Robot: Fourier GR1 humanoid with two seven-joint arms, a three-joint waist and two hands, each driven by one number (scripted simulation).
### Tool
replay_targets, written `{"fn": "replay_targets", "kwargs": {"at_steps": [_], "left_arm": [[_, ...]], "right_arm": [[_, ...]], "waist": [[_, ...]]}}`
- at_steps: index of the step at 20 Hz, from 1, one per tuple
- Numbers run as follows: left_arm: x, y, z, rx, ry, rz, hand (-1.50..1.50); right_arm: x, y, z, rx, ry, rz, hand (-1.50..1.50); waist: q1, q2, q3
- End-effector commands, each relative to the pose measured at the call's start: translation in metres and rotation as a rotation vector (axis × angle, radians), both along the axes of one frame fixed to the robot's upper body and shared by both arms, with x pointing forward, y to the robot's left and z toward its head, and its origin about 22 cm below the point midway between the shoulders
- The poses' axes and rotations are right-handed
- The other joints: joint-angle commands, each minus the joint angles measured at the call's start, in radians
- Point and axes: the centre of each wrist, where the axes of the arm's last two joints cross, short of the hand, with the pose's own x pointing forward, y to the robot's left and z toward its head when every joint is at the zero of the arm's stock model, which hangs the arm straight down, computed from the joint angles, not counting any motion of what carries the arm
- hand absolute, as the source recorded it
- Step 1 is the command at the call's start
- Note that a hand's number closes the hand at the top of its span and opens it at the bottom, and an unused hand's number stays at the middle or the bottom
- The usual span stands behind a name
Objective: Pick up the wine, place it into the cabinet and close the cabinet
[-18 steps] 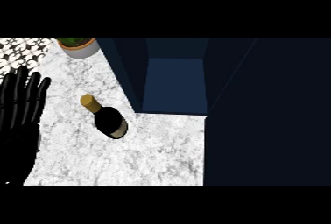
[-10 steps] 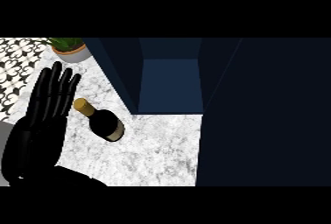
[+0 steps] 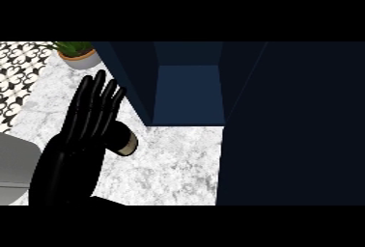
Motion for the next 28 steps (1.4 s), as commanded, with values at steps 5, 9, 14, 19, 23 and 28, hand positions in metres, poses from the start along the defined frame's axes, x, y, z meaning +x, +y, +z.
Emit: {"fn": "replay_targets", "kwargs": {"at_steps": [5, 9, 14, 19, 23, 28], "left_arm": [[-0.022, -0.039, 0.012, -0.023, 0.013, -0.019, -1.5], [-0.019, -0.036, 0.035, -0.013, 0.009, -0.004, -1.5], [-0.032, -0.056, 0.049, -0.033, 0.018, 0.008, -1.5], [-0.04, -0.059, 0.042, -0.048, 0.019, 0.056, -1.5], [-0.03, -0.042, 0.044, -0.054, 0.033, 0.108, -1.5], [-0.027, -0.03, 0.034, -0.094, 0.117, 0.128, -1.5]], "right_arm": [[-0.01, -0.002, 0.03, 0.005, 0.012, 0.027, -1.5], [-0.001, 0.017, 0.031, 0.017, 0.004, 0.002, -1.5], [-0.001, 0.007, 0.035, 0.004, 0.005, 0.016, -1.5], [0.0, -0.004, 0.04, 0.003, 0.021, 0.011, -1.5], [-0.01, 0.003, 0.046, 0.012, 0.008, 0.001, -1.5], [-0.019, 0.008, 0.047, 0.01, 0.003, 0.012, -1.5]], "waist": [[0.002, 0.001, 0.0], [0.004, 0.001, 0.0], [0.003, 0.0, 0.001], [0.003, 0.0, 0.0], [0.002, 0.001, 0.0], [-0.002, 0.001, 0.0]]}}
